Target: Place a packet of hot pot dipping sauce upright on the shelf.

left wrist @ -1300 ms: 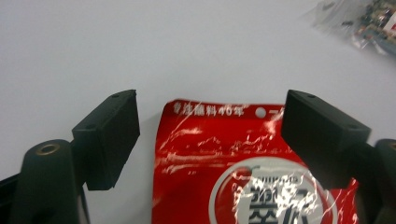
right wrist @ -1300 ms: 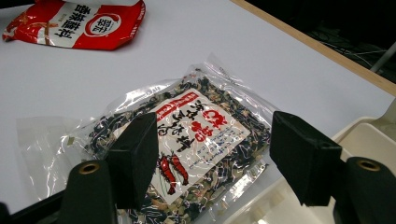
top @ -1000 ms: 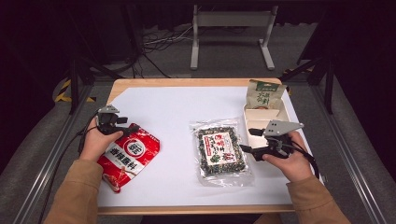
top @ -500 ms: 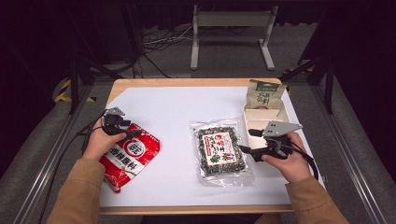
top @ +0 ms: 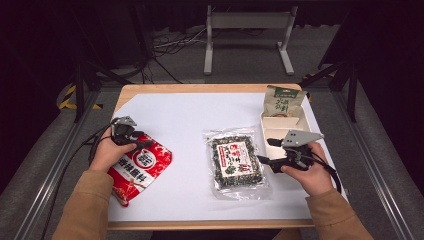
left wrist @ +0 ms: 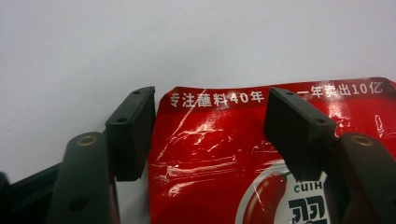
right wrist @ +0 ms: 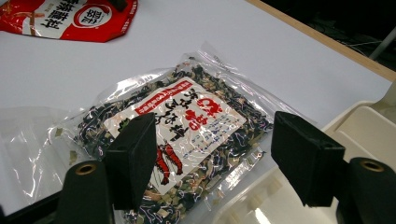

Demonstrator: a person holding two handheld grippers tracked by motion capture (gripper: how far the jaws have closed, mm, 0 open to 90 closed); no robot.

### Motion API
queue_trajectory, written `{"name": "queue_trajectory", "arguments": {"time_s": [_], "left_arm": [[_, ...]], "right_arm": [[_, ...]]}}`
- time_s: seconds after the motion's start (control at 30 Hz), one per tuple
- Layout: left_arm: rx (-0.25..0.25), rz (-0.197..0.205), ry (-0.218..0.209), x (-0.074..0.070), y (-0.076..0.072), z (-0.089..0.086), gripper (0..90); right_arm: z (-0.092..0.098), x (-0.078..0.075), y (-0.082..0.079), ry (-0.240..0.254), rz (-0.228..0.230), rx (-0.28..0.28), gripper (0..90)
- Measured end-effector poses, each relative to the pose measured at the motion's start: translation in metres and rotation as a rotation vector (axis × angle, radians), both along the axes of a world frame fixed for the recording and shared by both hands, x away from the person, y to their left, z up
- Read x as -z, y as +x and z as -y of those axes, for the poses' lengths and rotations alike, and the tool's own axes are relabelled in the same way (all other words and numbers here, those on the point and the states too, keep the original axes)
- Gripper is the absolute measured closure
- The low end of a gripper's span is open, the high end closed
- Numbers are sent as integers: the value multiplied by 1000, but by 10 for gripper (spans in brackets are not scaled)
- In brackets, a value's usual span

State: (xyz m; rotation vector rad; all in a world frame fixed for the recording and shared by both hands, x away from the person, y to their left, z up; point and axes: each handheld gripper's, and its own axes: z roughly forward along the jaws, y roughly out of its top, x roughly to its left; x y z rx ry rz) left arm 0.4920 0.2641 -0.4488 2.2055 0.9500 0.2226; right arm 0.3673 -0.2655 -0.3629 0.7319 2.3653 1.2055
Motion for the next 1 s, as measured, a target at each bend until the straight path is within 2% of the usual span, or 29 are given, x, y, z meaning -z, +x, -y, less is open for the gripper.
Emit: {"name": "queue_trajectory", "arguments": {"time_s": [0.17,0.3,0.43,0.5,0.57,0.7,0.77,0.9,1.0], "left_arm": [[-2,36,16,1,-1,-4,489],[12,8,-8,-2,-4,-3,573],[22,12,-23,-6,-6,-1,601],[24,19,-21,-7,-7,-1,646],[31,10,-10,-7,-8,1,678],[63,18,46,-6,-9,5,745],[64,21,56,-5,-9,7,761],[96,15,70,-5,-9,9,888],[100,21,73,-6,-9,10,899]], "right_arm": [[0,0,0,-8,8,2,323],[1,0,1,-14,10,5,323],[1,0,2,-7,6,4,323],[0,1,2,-8,4,3,321],[-1,1,2,-10,1,1,321],[-2,1,2,-7,0,-4,319],[-2,1,2,-7,-1,-4,319],[0,1,2,-3,0,-2,319],[1,1,2,1,-1,-1,319]]}}
